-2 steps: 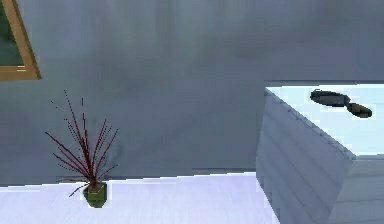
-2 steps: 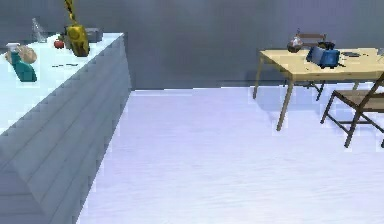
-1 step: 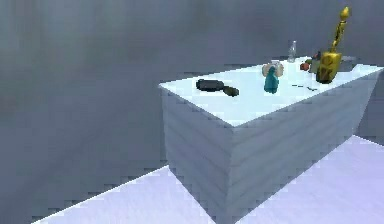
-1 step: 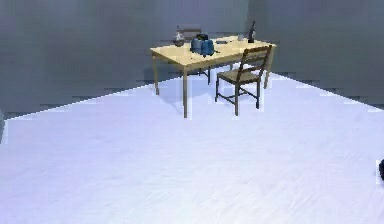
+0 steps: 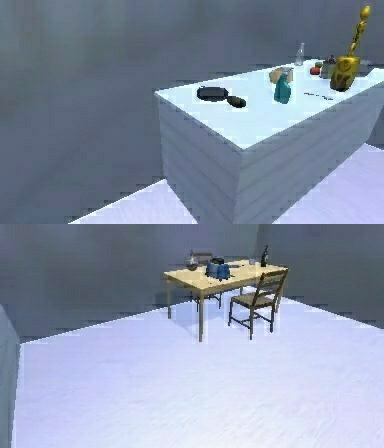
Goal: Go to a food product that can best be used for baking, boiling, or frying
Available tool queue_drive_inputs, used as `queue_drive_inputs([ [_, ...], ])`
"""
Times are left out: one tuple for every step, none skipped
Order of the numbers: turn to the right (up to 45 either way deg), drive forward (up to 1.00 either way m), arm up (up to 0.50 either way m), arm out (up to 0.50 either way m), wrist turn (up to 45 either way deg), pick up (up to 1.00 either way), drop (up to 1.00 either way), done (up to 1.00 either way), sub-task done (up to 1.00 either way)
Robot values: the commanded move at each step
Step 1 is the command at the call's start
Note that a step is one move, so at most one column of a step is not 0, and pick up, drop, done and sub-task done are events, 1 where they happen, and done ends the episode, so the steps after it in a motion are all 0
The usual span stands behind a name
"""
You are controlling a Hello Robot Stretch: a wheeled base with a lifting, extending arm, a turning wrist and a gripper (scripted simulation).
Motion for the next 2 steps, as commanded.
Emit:
queue_drive_inputs([
  [24.0,0.00,0.00,0.00,0.0,0.00,0.00,0.00,0.00],
  [0.0,0.30,0.00,0.00,0.0,0.00,0.00,0.00,0.00],
])
